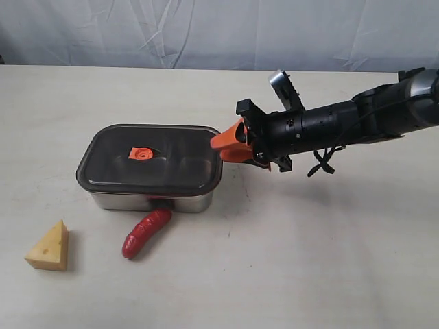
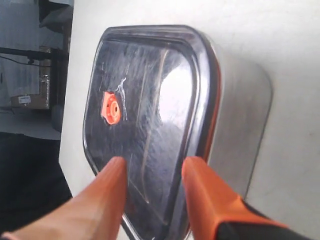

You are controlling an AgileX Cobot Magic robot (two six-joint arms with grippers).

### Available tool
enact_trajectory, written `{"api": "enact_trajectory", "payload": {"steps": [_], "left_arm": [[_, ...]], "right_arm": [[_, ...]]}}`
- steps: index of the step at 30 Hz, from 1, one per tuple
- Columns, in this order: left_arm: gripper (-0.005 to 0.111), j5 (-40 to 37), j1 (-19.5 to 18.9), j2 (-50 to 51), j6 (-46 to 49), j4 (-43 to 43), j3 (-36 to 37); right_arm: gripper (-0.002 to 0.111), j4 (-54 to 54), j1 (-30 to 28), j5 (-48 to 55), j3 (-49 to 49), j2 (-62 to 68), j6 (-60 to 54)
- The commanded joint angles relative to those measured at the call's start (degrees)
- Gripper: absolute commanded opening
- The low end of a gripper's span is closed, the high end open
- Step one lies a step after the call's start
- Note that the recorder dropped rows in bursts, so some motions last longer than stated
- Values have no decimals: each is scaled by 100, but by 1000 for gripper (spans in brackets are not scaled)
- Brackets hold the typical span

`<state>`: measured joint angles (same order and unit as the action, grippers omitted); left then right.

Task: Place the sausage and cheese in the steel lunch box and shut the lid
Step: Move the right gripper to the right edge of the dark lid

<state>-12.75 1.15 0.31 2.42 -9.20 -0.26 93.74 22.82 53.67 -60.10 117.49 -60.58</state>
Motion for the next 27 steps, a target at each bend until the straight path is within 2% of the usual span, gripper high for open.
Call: {"api": "enact_trajectory", "payload": {"steps": [1,6,11,15,19,27], "left_arm": [[0,77,34,-31,-6,-37,26],[0,77,34,-31,-6,-37,26],[0,77,34,-31,-6,-37,26],[0,77,34,-31,-6,-37,26],[0,77,34,-31,-6,-37,26],[0,77,34,-31,-6,-37,26]], "right_arm": [[40,229,-85,289,-47,6,-73],[40,138,-148,378,-251,6,-73],[40,-118,-316,-60,-416,6,-73],[40,-635,-349,-423,-427,6,392],[40,-1597,-229,-355,-427,6,1000],[40,-1674,64,-270,-417,6,1166]]}}
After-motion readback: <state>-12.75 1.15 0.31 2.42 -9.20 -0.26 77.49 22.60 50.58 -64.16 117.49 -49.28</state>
